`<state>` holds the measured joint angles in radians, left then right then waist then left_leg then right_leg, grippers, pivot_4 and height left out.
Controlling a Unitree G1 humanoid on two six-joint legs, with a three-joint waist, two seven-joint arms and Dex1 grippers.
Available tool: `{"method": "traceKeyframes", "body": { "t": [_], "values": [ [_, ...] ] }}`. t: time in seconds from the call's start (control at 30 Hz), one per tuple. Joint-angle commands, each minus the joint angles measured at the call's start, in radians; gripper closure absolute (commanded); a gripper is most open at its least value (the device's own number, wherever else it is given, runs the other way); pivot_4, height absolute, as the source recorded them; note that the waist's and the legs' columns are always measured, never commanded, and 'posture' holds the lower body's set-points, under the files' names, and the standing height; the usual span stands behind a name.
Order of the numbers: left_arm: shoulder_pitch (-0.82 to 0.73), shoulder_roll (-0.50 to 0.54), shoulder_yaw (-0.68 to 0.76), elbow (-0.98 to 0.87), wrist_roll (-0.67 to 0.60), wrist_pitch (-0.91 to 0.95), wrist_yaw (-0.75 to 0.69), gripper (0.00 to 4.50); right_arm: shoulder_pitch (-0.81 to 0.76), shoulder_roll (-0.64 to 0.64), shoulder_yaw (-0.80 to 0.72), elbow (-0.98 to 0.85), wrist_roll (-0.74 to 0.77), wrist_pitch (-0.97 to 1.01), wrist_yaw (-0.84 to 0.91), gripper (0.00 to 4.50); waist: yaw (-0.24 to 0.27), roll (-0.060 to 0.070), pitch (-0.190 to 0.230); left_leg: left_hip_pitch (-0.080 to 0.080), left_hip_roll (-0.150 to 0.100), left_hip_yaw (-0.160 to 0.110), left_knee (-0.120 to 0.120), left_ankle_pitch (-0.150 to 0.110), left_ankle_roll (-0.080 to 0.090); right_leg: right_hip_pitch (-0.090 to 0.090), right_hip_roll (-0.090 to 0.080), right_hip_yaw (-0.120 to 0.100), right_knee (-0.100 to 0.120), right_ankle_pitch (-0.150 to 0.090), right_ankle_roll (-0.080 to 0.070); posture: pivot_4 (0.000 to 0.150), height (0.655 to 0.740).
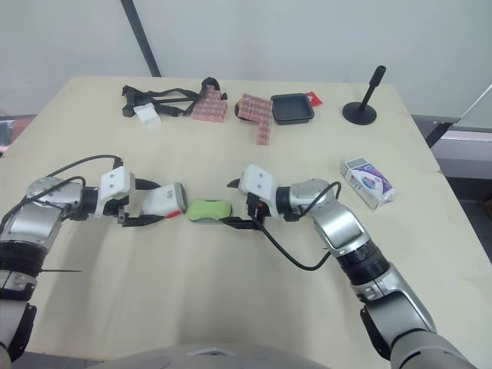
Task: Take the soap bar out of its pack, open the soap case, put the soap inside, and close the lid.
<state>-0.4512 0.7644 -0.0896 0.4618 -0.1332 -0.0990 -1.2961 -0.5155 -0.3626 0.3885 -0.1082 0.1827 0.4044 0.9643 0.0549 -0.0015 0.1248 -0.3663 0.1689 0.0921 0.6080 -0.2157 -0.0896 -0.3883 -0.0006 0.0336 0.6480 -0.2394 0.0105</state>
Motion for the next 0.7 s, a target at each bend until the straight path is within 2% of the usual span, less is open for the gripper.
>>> {"method": "traceKeyframes", "body": {
  "t": [0.03, 0.33, 0.7],
  "values": [
    [-0.008, 0.006, 0.004, 0.002, 0.004, -0.006, -0.002, 1.05, -0.007, -0.003, -0.009, -0.043, 0.003, 0.014, -0.01, 0.0, 0.0, 0.0, 0.0, 0.0, 0.0, 0.0, 0.0, 0.0, 0.0, 0.0, 0.0, 0.0, 0.0, 0.0, 0.0, 0.15, 0.74],
    [0.06, 0.07, 0.054, -0.068, -0.028, -0.011, -0.014, 1.05, -0.072, -0.006, 0.05, -0.004, -0.05, 0.116, -0.017, 0.0, -0.005, 0.0, 0.0, 0.0, 0.0, 0.0, 0.0, 0.0, 0.0, 0.0, 0.0, 0.0, 0.0, 0.0, 0.0, 0.15, 0.74],
    [0.158, 0.125, 0.131, -0.197, -0.079, 0.016, 0.001, 1.05, -0.128, 0.059, 0.104, 0.089, -0.082, 0.113, -0.005, 0.0, 0.0, 0.0, 0.0, 0.001, 0.0, -0.001, 0.0, 0.0, 0.0, -0.001, -0.001, -0.002, -0.001, 0.0, 0.0, 0.15, 0.74]
  ]
}}
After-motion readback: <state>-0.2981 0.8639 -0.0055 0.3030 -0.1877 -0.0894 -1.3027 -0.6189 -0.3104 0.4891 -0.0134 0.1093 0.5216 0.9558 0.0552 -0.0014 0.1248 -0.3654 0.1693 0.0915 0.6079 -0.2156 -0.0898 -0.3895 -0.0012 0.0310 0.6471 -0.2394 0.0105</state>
